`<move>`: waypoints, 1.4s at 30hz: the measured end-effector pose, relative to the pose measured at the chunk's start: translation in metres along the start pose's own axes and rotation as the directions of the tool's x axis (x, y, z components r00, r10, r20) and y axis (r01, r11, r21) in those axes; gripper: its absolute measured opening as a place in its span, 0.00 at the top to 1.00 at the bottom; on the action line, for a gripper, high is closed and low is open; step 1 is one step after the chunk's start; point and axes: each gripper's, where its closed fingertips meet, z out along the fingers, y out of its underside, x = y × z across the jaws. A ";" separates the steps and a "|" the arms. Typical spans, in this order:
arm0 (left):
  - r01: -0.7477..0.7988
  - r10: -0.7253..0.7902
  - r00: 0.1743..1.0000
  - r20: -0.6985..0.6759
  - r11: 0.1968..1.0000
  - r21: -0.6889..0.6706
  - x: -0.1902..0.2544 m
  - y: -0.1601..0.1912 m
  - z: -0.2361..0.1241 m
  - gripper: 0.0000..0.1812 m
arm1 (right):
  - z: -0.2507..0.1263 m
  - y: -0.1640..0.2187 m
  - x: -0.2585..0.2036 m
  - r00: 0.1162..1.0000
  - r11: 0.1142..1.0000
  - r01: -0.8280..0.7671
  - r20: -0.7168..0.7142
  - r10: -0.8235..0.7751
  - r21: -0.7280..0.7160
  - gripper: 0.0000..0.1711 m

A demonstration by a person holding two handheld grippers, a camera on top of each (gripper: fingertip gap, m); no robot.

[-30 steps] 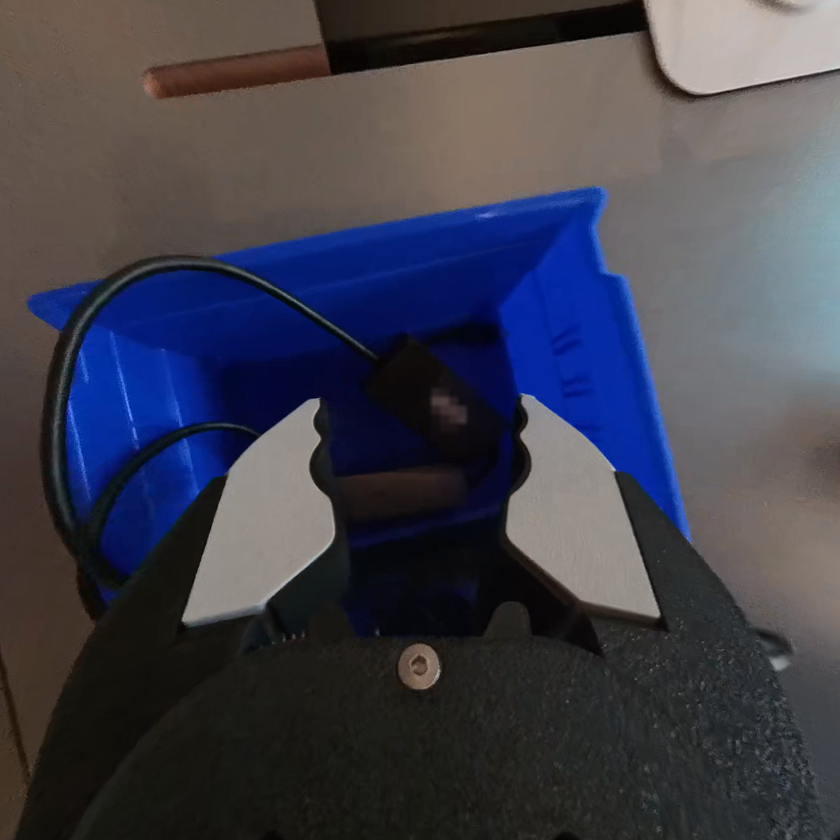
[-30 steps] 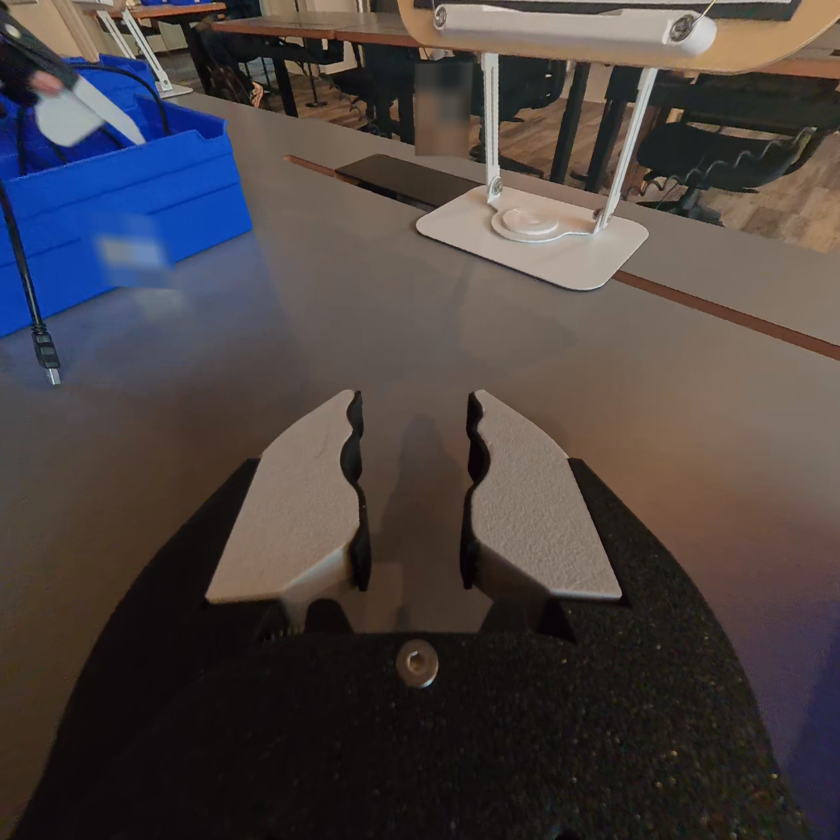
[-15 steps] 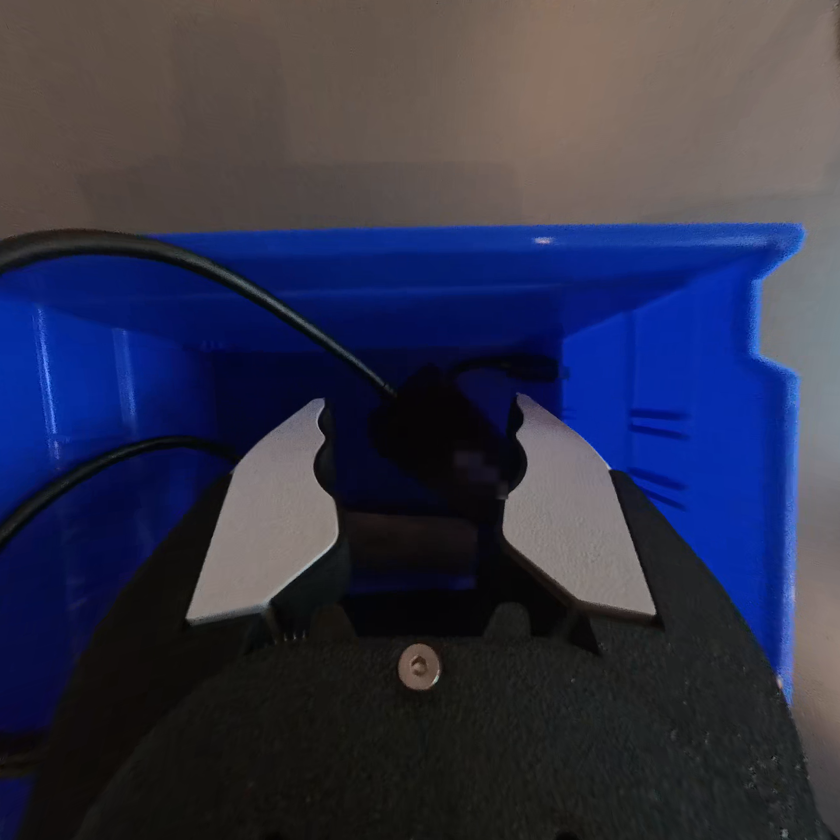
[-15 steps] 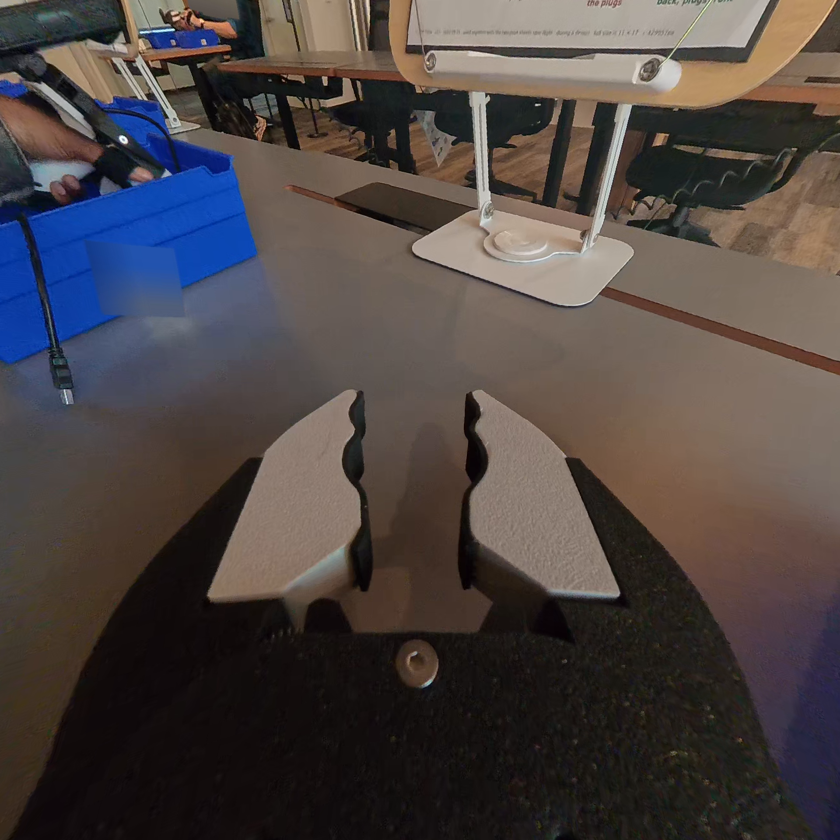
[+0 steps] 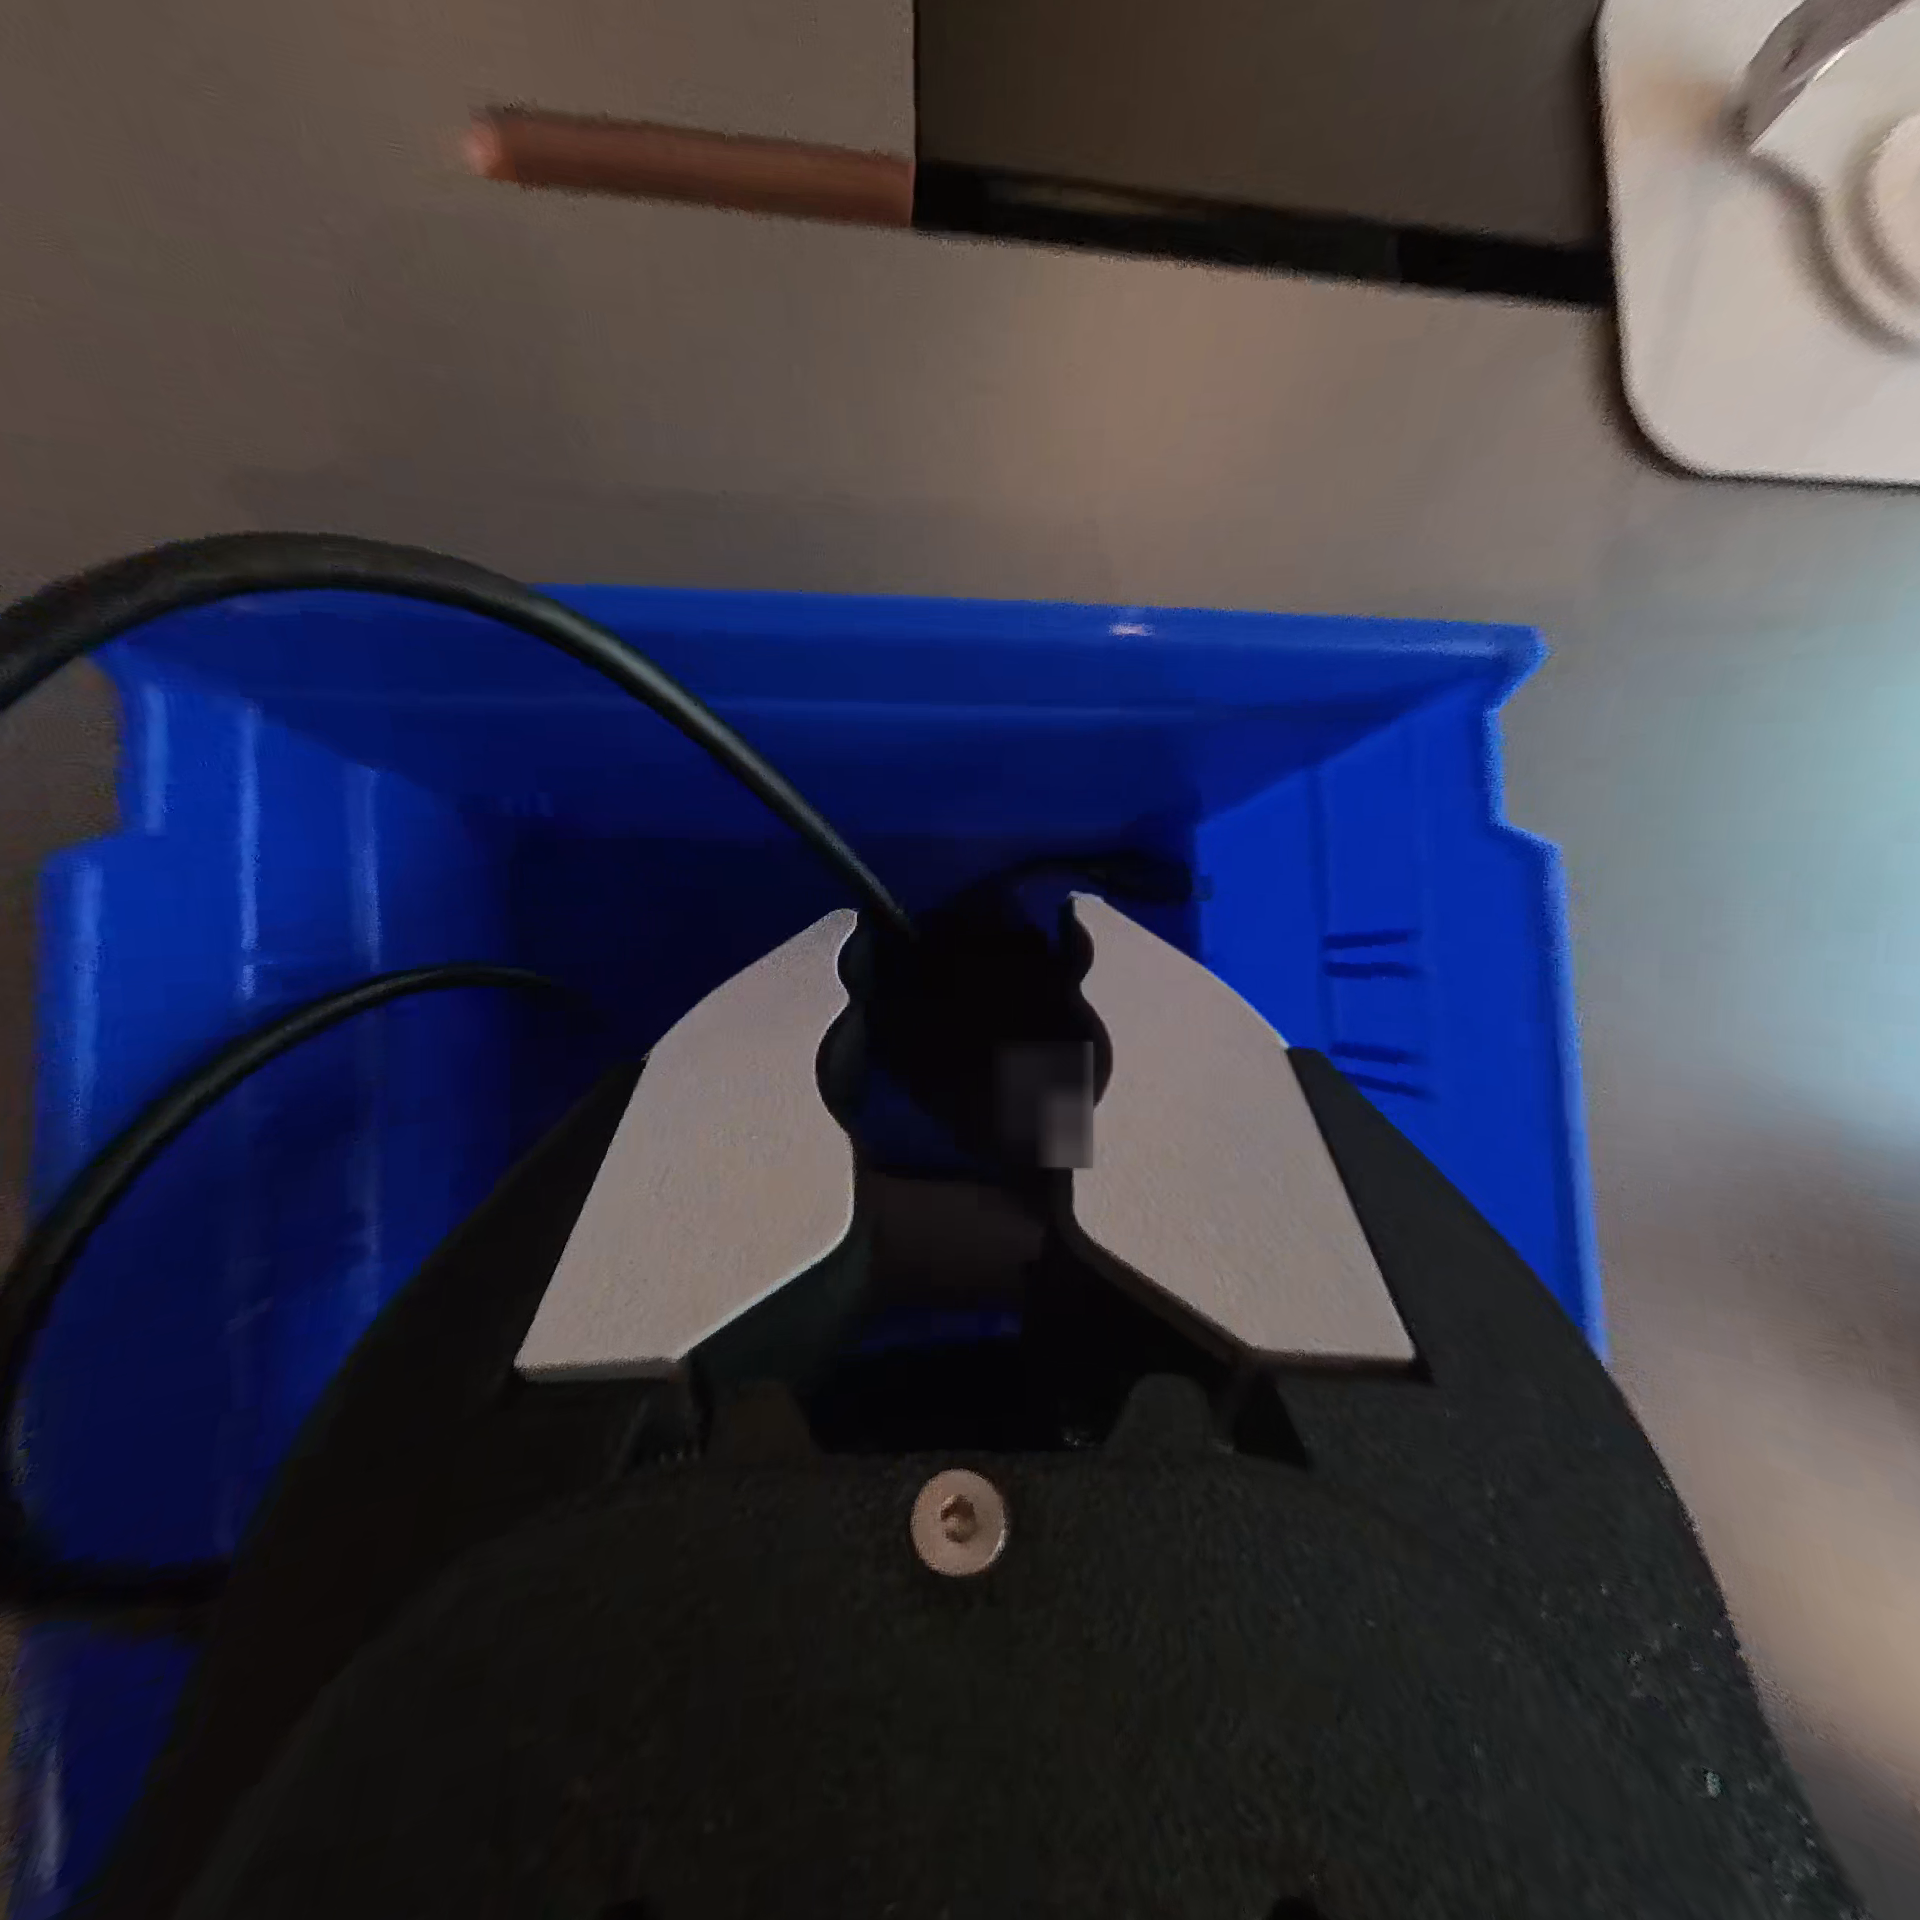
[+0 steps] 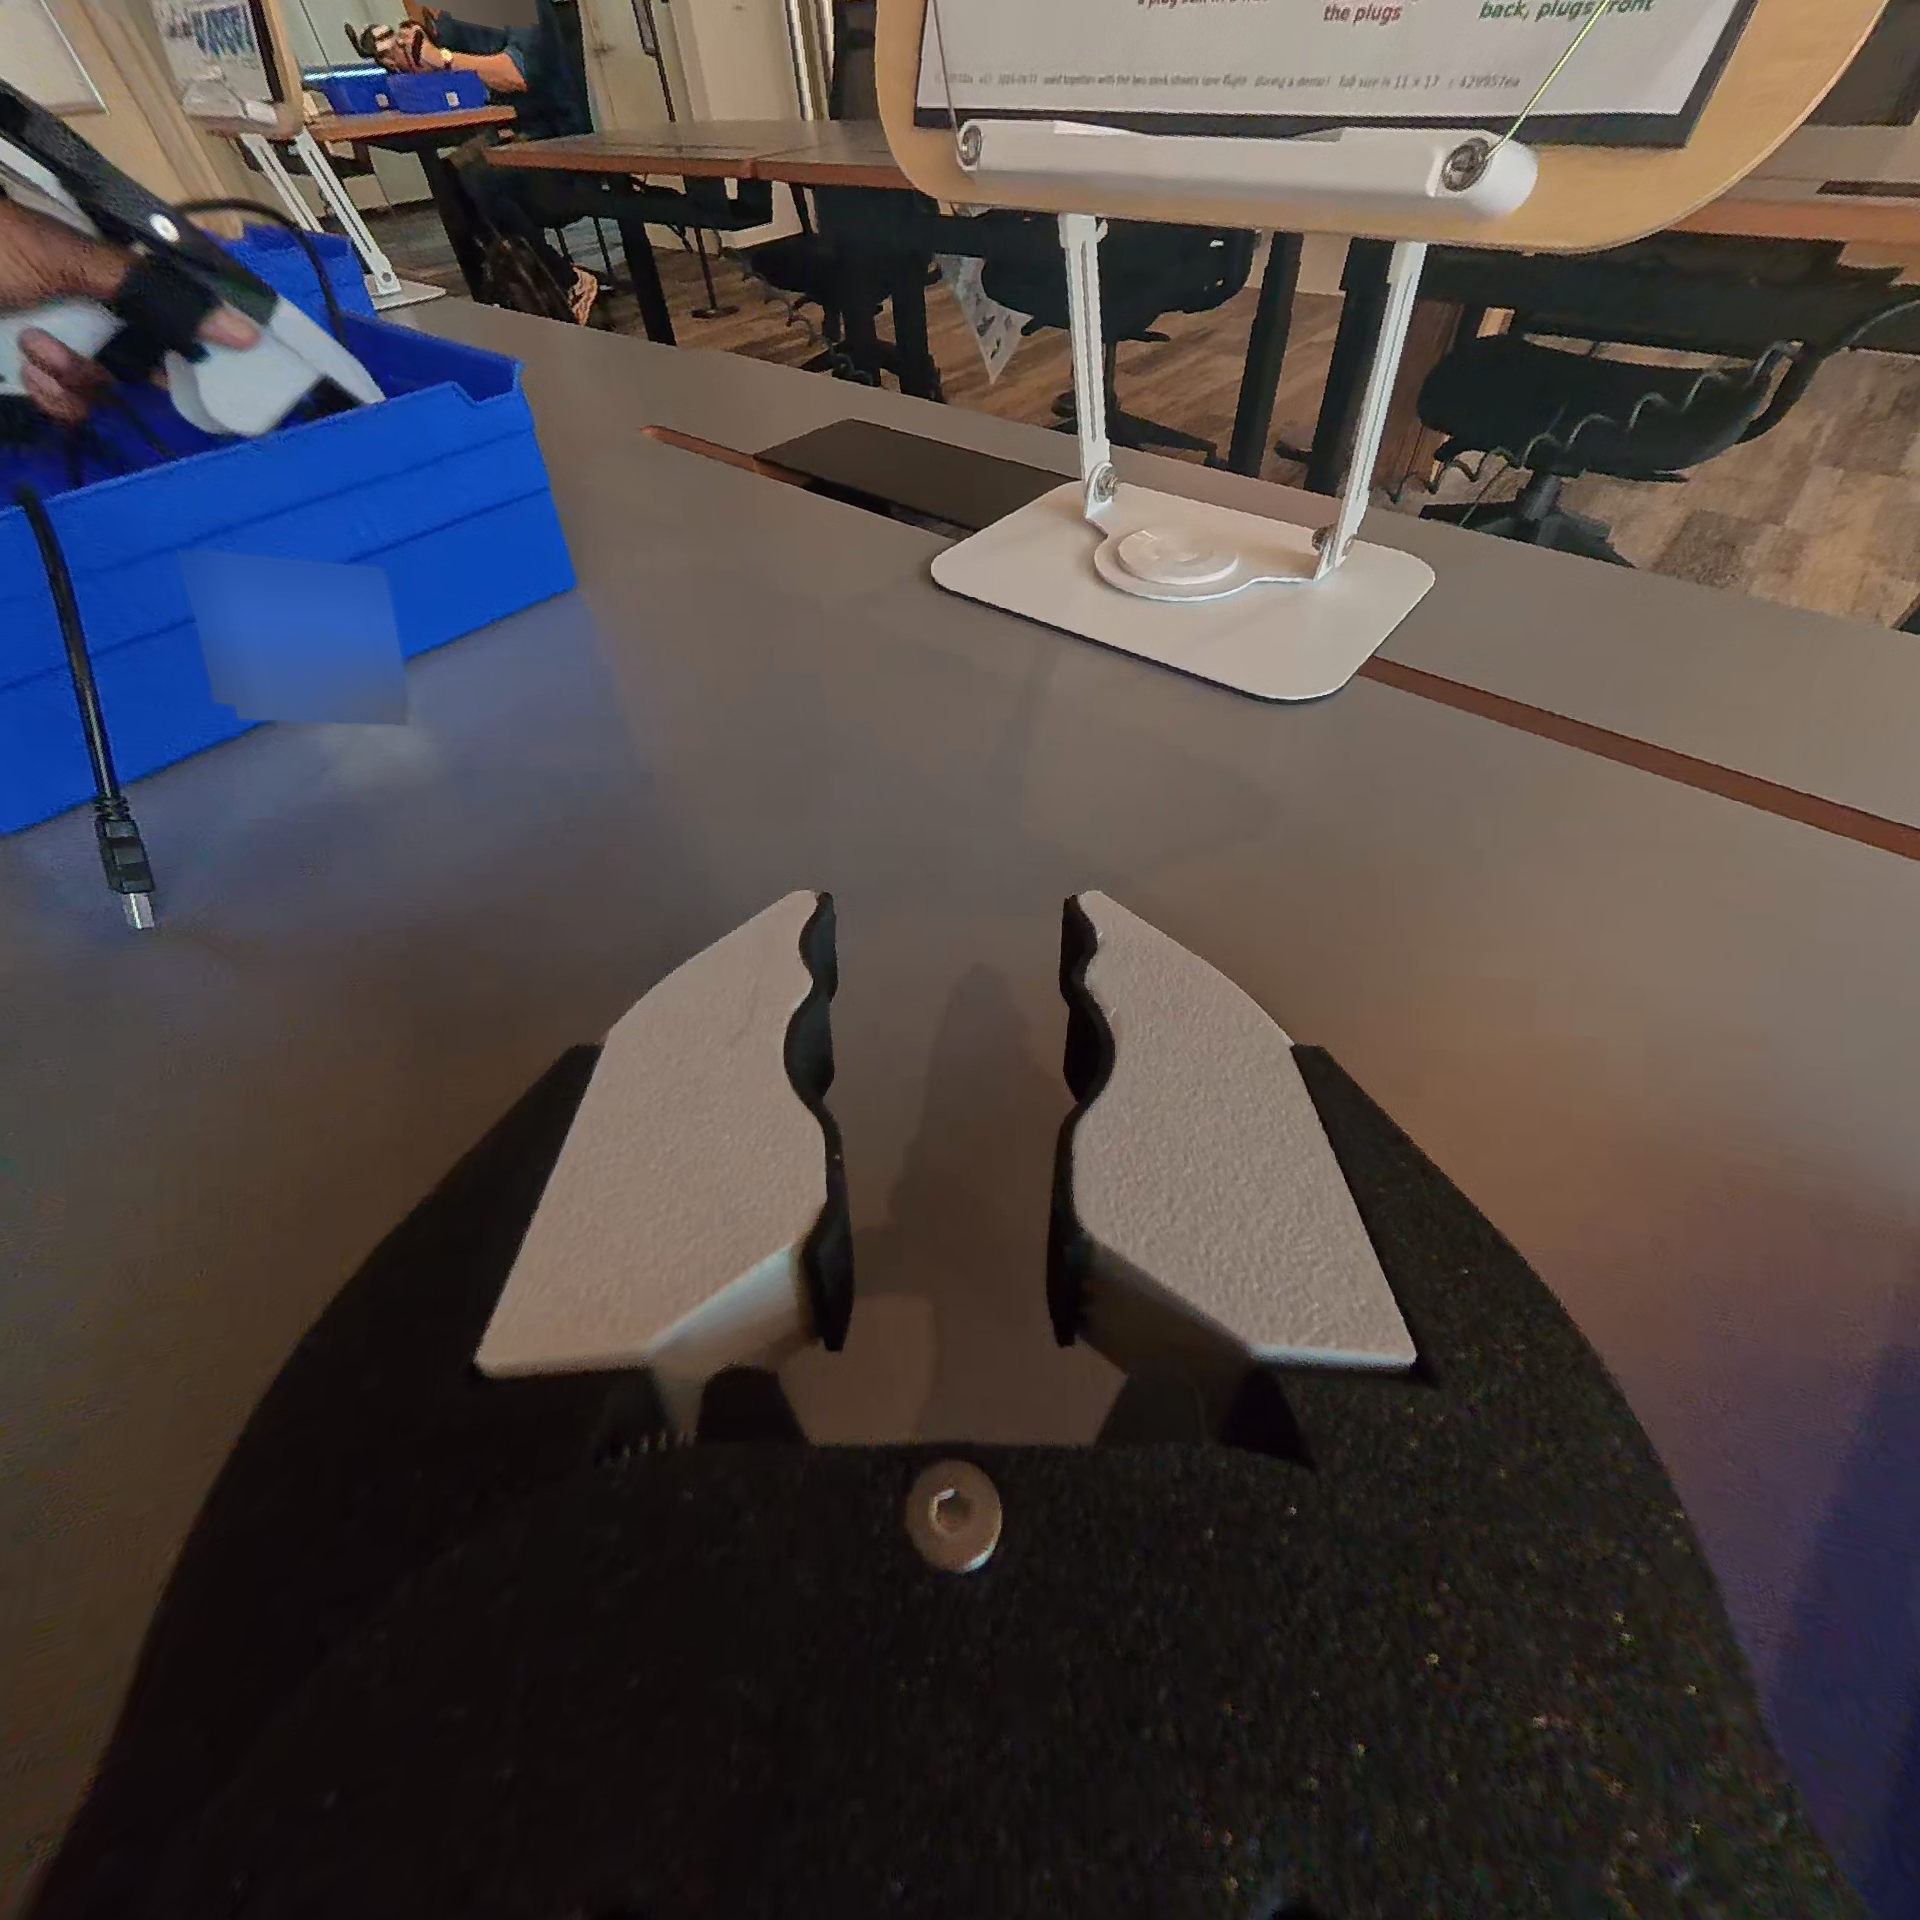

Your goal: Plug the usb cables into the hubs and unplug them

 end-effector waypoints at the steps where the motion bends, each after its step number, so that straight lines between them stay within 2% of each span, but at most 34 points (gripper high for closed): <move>1: 0.007 -0.007 1.000 -0.015 0.999 0.037 0.000 -0.004 -0.008 0.82 | 0.001 0.001 -0.001 1.000 1.000 0.002 0.002 -0.002 -0.002 0.76; 6: 0.077 -0.041 0.989 -0.143 0.963 0.257 0.005 -0.029 -0.059 0.83 | 0.003 0.002 -0.004 1.000 1.000 0.012 0.011 -0.012 -0.012 0.76; 11: 0.151 -0.008 0.960 -0.280 0.857 0.492 0.029 -0.051 -0.122 0.83 | 0.005 0.001 -0.010 0.999 0.999 0.032 0.031 -0.031 -0.007 0.76; 17: 0.155 0.116 0.933 -0.341 0.727 0.669 0.083 -0.051 -0.180 0.83 | 0.006 -0.011 -0.026 0.995 0.997 0.057 0.083 -0.061 0.055 0.76; 23: 0.147 0.275 0.892 -0.359 0.575 0.805 0.157 -0.036 -0.228 0.84 | -0.002 -0.049 -0.066 0.969 0.970 0.144 0.169 -0.178 0.194 0.74; 27: 0.200 0.345 0.846 -0.408 0.504 0.840 0.206 -0.023 -0.246 0.84 | -0.011 -0.085 -0.098 0.941 0.923 0.194 0.202 -0.271 0.332 0.73; 33: 0.372 0.405 0.738 -0.539 0.422 0.827 0.262 -0.006 -0.270 0.84 | -0.031 -0.140 -0.140 0.888 0.813 0.243 0.215 -0.406 0.530 0.73; 39: 0.507 0.440 0.627 -0.643 0.396 0.766 0.302 0.006 -0.284 0.84 | -0.047 -0.172 -0.166 0.816 0.679 0.342 0.154 -0.558 0.650 0.74; 42: 0.497 0.464 0.615 -0.637 0.398 0.771 0.319 0.010 -0.284 0.84 | -0.055 -0.180 -0.171 0.797 0.628 0.361 0.121 -0.591 0.689 0.75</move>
